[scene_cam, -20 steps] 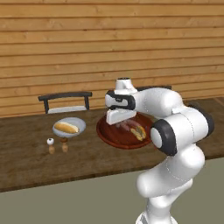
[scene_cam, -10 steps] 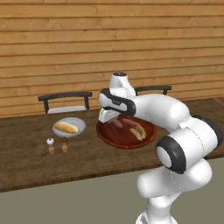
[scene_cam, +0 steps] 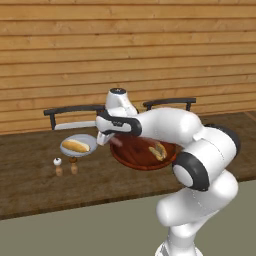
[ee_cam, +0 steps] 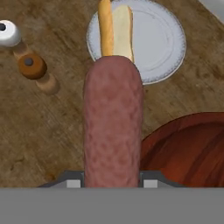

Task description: Place one bun and one sausage from the bowl on each plate.

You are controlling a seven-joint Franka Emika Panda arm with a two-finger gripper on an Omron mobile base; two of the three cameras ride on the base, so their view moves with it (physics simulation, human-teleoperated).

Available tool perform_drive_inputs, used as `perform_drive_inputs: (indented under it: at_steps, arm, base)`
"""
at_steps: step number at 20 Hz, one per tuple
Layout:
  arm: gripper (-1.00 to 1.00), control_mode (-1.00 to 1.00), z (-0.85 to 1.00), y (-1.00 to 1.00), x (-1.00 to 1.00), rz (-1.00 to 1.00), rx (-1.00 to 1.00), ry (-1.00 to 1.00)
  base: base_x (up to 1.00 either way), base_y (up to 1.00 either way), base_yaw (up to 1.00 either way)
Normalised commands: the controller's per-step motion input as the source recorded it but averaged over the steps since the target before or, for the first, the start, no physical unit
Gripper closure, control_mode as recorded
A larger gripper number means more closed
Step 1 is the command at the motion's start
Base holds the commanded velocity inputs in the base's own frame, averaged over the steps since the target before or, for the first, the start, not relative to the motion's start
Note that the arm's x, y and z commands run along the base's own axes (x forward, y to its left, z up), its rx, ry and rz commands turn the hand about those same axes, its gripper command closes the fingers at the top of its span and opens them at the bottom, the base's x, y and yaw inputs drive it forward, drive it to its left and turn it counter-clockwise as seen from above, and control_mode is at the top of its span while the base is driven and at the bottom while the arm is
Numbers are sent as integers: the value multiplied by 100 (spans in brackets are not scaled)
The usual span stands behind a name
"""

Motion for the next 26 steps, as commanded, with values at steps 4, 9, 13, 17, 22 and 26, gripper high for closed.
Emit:
perform_drive_inputs:
  at_steps: [4, 9, 13, 17, 22, 26]
  arm:
    - [100, -100, -20, 45, 73, 1, -3, 2]
    - [100, -100, -47, 27, 40, 2, 7, -1]
    - [100, -100, 18, 34, 62, 0, -3, 3]
    - [100, -100, -22, 20, 56, 0, -1, 0]
    - [100, -100, -37, 25, 54, 0, 0, 0]
    - [100, -100, -13, 27, 36, 0, 0, 1]
  base:
    - [0, 0, 0]
    - [0, 0, 0]
    - [0, 0, 0]
    - [0, 0, 0]
    - [0, 0, 0]
    - [0, 0, 0]
